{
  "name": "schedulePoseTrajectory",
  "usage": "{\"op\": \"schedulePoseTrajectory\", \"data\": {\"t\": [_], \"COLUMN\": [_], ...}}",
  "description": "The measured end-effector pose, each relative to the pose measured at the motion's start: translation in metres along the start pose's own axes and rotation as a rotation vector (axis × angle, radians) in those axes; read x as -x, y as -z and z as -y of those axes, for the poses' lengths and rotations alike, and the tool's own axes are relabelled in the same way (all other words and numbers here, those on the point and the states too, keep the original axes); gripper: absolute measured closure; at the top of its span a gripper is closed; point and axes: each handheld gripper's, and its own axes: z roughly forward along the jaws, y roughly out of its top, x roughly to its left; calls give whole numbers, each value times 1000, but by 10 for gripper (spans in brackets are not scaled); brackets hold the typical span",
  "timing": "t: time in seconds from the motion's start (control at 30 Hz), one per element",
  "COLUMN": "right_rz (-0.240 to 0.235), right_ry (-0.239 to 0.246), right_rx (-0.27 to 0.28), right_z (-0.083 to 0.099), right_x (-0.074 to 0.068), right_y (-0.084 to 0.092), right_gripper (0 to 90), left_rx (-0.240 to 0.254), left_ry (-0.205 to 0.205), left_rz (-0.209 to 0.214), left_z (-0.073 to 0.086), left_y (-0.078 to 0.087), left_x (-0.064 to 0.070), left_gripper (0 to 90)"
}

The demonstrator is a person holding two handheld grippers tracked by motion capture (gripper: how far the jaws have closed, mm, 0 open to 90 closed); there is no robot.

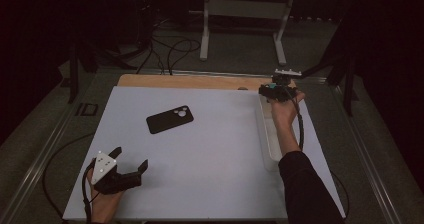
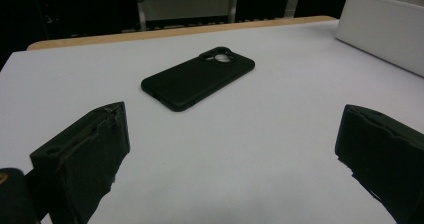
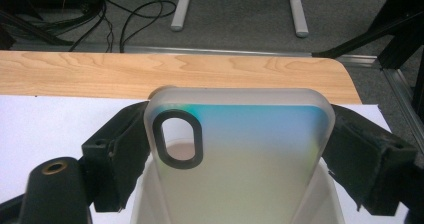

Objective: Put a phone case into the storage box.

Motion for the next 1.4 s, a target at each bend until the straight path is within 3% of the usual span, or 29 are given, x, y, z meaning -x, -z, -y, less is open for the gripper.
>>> {"op": "schedulePoseTrajectory", "data": {"t": [0.17, 0.3, 0.43, 0.67, 0.93, 1.4], "right_rz": [15, 0, -44, -94, -152, -297], "right_ry": [6, 29, -18, -11, 27, 131], "right_rx": [12, 37, 48, 28, 27, 118], "right_z": [0, -2, -5, 0, 8, 26], "right_x": [0, -1, 6, 11, 11, -7], "right_y": [0, 2, 8, 15, 29, 81], "right_gripper": [131, 98, 88, 78, 78, 78], "left_rx": [0, 0, 0, -3, -12, -34], "left_ry": [1, 3, 2, 4, -3, -17], "left_rz": [0, 1, 1, -3, -6, -11], "left_z": [0, 0, 0, 0, 0, -1], "left_y": [0, 0, 0, -1, -1, -3], "left_x": [0, 0, 0, 0, 1, 2], "left_gripper": [14, 14, 14, 14, 14, 11]}}
